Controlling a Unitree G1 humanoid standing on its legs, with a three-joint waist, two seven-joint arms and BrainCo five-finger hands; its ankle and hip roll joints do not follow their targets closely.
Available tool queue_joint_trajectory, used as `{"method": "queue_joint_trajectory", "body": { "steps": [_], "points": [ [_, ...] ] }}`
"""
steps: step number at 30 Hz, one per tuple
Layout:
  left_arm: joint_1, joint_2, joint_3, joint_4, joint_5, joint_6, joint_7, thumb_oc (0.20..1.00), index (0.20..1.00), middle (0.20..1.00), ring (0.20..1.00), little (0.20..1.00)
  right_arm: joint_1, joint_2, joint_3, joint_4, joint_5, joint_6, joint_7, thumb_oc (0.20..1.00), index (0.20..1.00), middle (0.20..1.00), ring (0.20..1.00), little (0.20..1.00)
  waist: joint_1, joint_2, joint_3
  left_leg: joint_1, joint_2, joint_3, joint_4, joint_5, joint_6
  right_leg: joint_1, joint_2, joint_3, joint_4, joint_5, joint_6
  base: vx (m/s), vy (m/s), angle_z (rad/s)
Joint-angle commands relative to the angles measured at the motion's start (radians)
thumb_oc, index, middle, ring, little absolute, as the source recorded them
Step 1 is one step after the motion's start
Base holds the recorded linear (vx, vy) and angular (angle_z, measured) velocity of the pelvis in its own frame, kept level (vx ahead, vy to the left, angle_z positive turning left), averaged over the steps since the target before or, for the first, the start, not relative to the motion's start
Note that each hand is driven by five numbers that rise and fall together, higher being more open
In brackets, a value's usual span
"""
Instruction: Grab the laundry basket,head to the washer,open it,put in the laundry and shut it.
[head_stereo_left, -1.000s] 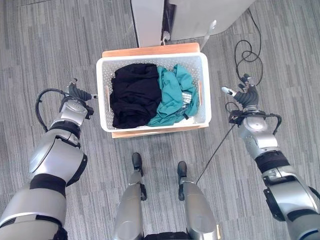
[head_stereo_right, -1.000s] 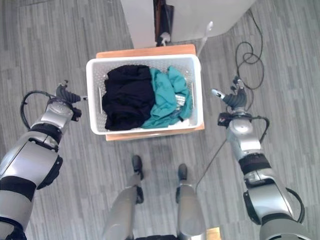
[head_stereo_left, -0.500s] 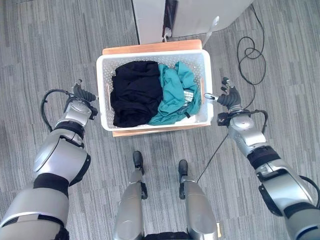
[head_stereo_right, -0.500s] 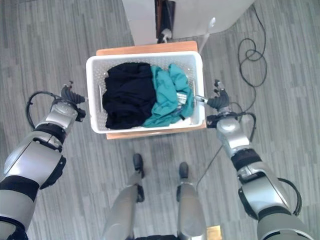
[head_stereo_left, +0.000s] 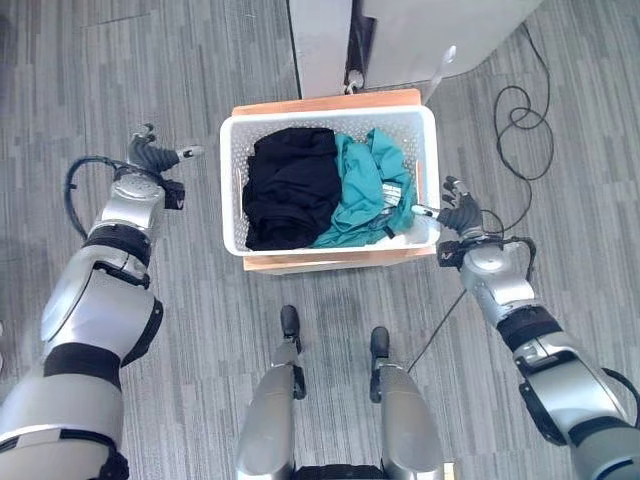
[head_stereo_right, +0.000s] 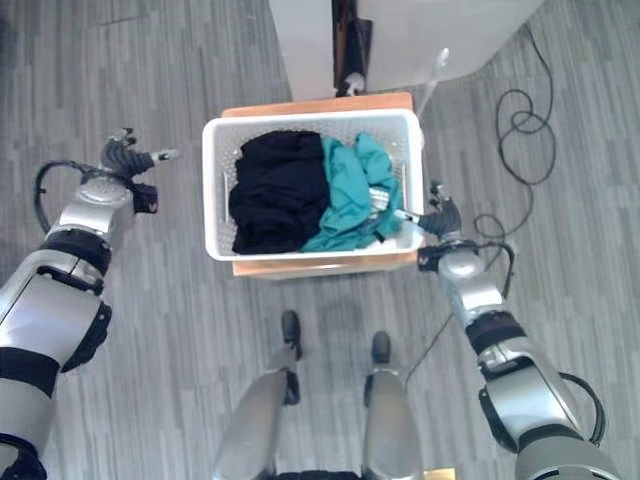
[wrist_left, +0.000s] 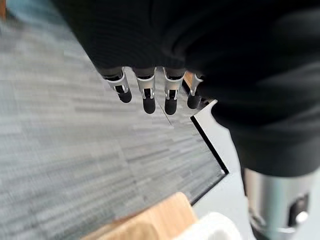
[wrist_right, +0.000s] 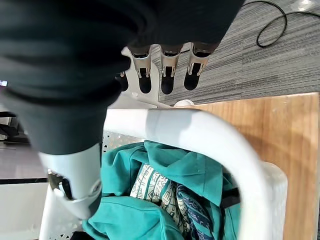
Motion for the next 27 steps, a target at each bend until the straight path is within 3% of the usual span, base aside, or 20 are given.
{"method": "queue_joint_trajectory", "body": {
  "steps": [1,6,12,17,27],
  "points": [
    [-0.081,0.010,0.002,0.074,-0.041,-0.020,-0.016,1.000,1.000,1.000,1.000,1.000,-0.005,-0.031,-0.038,-0.014,0.043,-0.027,-0.002,1.000,1.000,1.000,1.000,1.000,-0.003,-0.039,-0.038,-0.024,0.053,-0.049,0.156,-0.165,-0.072,0.020,-0.111,-0.037,-0.270,0.254,0.045,0.00,0.000,0.00],
    [-0.061,-0.013,-0.030,0.005,-0.091,-0.022,-0.042,1.000,1.000,1.000,1.000,1.000,-0.014,-0.042,-0.039,-0.006,0.054,-0.024,-0.012,1.000,1.000,1.000,1.000,1.000,-0.005,-0.032,-0.033,-0.028,0.052,-0.051,0.157,-0.160,-0.075,0.017,-0.111,-0.038,-0.266,0.255,0.045,-0.01,-0.006,0.02],
    [-0.079,-0.031,-0.128,0.010,0.086,-0.004,-0.049,1.000,1.000,1.000,1.000,1.000,0.003,-0.035,-0.063,0.004,0.146,-0.057,0.010,1.000,1.000,1.000,1.000,1.000,-0.006,-0.026,-0.028,-0.030,0.050,-0.055,0.153,-0.152,-0.076,0.014,-0.112,-0.041,-0.262,0.257,0.047,-0.01,-0.005,0.01],
    [-0.118,-0.110,-0.092,0.175,0.255,-0.004,0.020,1.000,1.000,1.000,1.000,1.000,-0.002,-0.039,-0.047,-0.016,0.166,-0.086,0.025,1.000,1.000,1.000,1.000,1.000,-0.023,-0.053,-0.016,-0.048,0.055,-0.060,0.148,-0.142,-0.075,-0.010,-0.107,-0.040,-0.258,0.256,0.044,-0.03,-0.027,0.03],
    [-0.072,-0.173,-0.064,0.187,0.272,0.000,0.033,1.000,1.000,1.000,1.000,1.000,-0.032,-0.023,-0.042,-0.027,0.156,-0.093,0.010,1.000,1.000,1.000,1.000,1.000,-0.031,-0.065,-0.007,-0.066,0.062,-0.060,0.144,-0.135,-0.075,-0.031,-0.099,-0.033,-0.261,0.260,0.040,0.00,-0.002,0.00]
  ]
}}
